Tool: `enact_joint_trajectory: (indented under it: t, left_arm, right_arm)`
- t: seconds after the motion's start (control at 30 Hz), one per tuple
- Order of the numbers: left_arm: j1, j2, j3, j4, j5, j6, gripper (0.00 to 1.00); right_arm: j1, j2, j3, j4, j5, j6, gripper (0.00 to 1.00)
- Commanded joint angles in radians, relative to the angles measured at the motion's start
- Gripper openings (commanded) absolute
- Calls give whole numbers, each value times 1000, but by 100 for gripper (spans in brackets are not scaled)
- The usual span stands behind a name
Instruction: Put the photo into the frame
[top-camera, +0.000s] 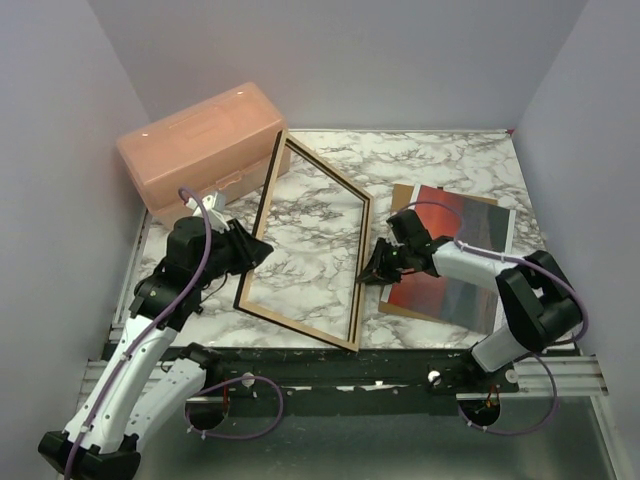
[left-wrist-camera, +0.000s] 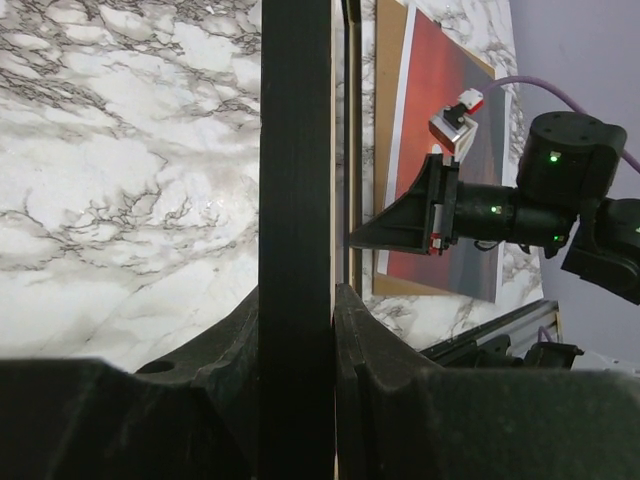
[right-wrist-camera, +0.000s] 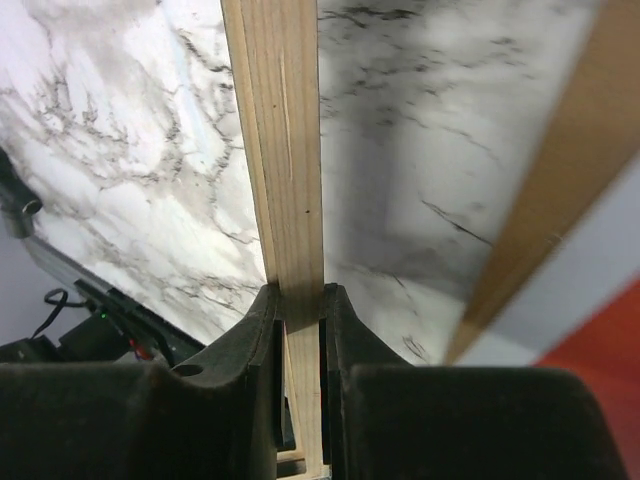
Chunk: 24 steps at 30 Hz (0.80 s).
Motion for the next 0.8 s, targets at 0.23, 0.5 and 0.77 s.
enact_joint_trajectory:
  t: [0.23, 0.5, 0.77]
  left_arm:
    - [-8, 108, -181, 193, 208, -7, 0]
    - [-61, 296, -234, 381, 284, -31, 0]
    - [-105, 455, -244, 410, 168, -2, 0]
  right_arm:
    - [-5, -300, 63, -305, 243, -19, 0]
    - [-55, -400, 43, -466, 356, -46, 0]
    - [-76, -397, -57, -395, 384, -60, 16]
